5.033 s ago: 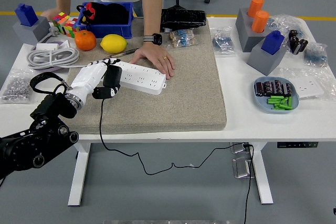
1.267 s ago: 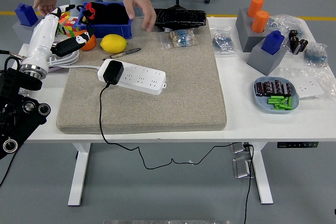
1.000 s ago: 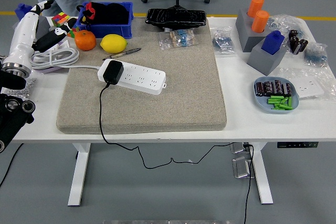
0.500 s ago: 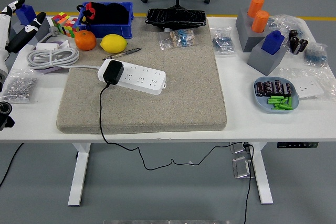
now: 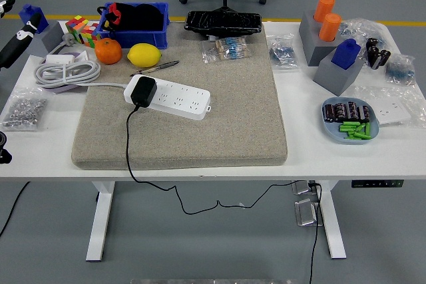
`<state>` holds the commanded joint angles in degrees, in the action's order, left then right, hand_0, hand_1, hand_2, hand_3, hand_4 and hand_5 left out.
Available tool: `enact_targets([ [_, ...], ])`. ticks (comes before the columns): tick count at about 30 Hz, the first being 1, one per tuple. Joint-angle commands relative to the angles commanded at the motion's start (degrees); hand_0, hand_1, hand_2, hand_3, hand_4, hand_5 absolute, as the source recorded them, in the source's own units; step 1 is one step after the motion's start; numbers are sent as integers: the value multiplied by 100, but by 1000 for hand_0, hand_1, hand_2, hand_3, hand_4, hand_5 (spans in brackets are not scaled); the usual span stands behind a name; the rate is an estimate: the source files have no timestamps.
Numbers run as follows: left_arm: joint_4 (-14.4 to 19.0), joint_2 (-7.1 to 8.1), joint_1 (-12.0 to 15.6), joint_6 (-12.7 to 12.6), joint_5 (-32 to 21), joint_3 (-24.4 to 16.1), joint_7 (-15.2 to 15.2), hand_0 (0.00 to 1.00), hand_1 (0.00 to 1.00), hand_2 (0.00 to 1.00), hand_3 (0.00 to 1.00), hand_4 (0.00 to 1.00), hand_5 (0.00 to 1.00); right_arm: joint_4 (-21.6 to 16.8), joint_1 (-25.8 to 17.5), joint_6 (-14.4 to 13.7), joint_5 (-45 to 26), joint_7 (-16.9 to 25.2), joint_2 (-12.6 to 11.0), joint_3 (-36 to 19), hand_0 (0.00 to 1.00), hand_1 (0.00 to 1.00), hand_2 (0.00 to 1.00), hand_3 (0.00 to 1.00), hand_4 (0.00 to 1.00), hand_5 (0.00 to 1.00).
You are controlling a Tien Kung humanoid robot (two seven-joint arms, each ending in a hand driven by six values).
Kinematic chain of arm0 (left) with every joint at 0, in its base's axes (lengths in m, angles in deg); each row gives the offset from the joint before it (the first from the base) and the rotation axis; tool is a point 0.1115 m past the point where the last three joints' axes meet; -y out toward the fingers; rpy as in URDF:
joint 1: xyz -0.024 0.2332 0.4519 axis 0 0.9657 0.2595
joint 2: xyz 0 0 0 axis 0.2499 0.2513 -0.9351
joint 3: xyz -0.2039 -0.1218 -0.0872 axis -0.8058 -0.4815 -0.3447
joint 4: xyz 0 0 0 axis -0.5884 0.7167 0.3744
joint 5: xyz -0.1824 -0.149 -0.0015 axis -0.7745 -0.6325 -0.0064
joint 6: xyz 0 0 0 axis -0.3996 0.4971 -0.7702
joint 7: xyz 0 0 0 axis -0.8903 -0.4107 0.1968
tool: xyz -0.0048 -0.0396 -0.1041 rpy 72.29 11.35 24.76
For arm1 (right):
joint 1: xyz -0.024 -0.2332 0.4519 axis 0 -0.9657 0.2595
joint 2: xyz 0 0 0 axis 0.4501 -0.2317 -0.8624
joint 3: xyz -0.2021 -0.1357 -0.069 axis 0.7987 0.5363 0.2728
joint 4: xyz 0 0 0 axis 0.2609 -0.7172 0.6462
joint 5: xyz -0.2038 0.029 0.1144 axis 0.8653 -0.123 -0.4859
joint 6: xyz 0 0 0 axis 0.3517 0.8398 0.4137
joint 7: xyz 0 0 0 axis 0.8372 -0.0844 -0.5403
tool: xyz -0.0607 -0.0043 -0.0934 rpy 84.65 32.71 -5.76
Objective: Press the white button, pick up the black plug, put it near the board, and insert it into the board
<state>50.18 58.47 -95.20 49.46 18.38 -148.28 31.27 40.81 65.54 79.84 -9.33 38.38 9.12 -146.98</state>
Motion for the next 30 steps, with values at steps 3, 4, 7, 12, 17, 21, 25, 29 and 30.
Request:
enact_targets([
  [3, 20, -7, 8, 1, 5, -14, -3, 987, 959, 921, 908, 877, 900, -1, 6, 0, -2, -1, -2, -5, 669, 560, 540, 568, 670, 203],
  [4, 22, -9, 7, 6, 8, -16, -8, 987, 959, 921, 908, 877, 900, 0, 9, 0, -1, -2, -2, -6, 669, 560, 540, 568, 670, 203],
  [7, 26, -10, 8, 16, 8, -9, -20, 982, 956, 914, 906, 875, 899, 2, 19, -2, 2, -3, 7, -14, 669, 560, 540, 568, 670, 204],
  [12, 37, -26, 23, 40, 16, -24, -50, 980, 954, 907, 903, 874, 899, 3, 23, -4, 5, -3, 14, -26, 670, 560, 540, 569, 670, 206],
  [17, 33, -40, 19, 65, 3, -55, -81, 977, 952, 906, 903, 873, 897, 2, 47, -6, 7, 0, 3, -35, 670, 561, 540, 568, 672, 207],
  [21, 47, -44, 0, 61, -4, -46, -74, 977, 952, 906, 903, 873, 897, -2, 67, -10, 12, 3, -1, -54, 670, 561, 540, 568, 672, 207],
  [25, 59, -60, -1, 53, -12, -59, -62, 977, 949, 903, 901, 872, 896, -6, 80, -13, 17, 5, -5, -59, 670, 560, 540, 568, 672, 208],
  [29, 59, -59, 22, 47, -16, -103, -58, 977, 949, 905, 899, 871, 895, -12, 90, -17, 20, 7, -14, -38, 668, 561, 540, 568, 671, 209],
  [30, 59, -56, 25, 46, -13, -107, -58, 977, 949, 905, 899, 871, 895, -13, 91, -18, 18, 7, -15, -35, 668, 561, 540, 568, 671, 209],
])
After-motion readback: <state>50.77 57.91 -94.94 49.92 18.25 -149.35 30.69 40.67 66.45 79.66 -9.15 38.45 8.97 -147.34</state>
